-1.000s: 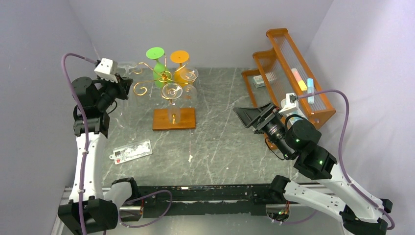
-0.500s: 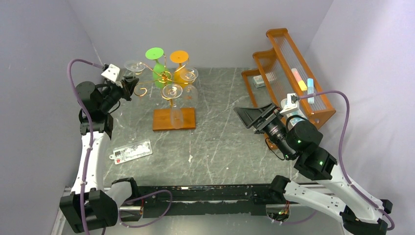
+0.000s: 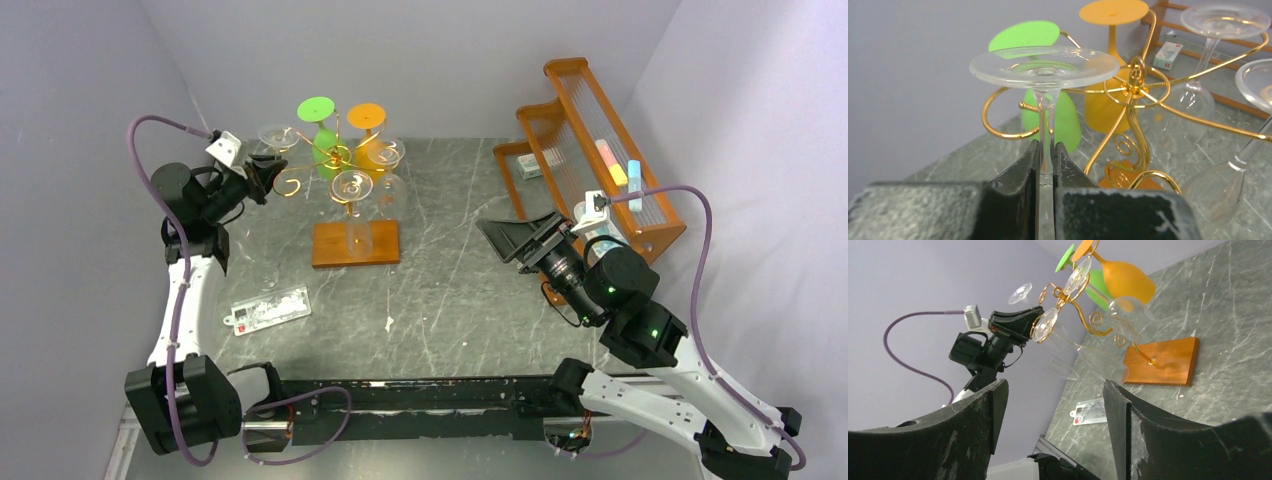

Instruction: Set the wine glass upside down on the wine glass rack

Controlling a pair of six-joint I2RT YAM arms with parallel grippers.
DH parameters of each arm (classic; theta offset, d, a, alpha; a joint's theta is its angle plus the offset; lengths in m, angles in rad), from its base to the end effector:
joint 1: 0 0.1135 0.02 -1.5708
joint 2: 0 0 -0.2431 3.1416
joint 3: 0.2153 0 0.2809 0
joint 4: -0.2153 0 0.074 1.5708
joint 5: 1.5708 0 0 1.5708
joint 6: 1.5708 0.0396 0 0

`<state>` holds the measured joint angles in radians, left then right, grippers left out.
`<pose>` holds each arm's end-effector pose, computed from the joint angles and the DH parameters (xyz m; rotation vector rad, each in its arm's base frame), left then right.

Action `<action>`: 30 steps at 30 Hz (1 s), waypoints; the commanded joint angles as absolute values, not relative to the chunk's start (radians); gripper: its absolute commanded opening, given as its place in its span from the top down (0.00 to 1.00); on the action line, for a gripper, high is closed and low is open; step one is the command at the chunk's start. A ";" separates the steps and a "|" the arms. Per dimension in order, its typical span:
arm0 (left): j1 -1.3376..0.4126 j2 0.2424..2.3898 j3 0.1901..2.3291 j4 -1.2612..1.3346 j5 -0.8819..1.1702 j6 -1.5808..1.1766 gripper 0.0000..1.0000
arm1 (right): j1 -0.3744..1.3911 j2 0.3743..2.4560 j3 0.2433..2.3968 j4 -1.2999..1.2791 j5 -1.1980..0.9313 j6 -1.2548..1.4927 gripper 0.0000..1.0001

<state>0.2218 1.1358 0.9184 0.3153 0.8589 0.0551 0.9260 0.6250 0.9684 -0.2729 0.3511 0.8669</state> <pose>0.2971 0.0363 0.3431 0.5702 1.4097 -0.4090 0.1142 0.1292 0.4125 0.2562 1.6021 1.1594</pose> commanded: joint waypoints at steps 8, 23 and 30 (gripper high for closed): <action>0.249 1.132 0.927 0.336 0.938 0.019 0.95 | 0.928 0.620 0.961 -0.252 0.357 0.866 0.27; 0.249 1.259 0.856 0.663 1.092 -0.215 0.95 | 0.927 0.608 0.932 -0.240 0.350 0.892 0.28; 0.248 1.331 0.888 0.767 1.118 -0.322 0.95 | 0.929 0.620 0.929 -0.235 0.348 0.896 0.28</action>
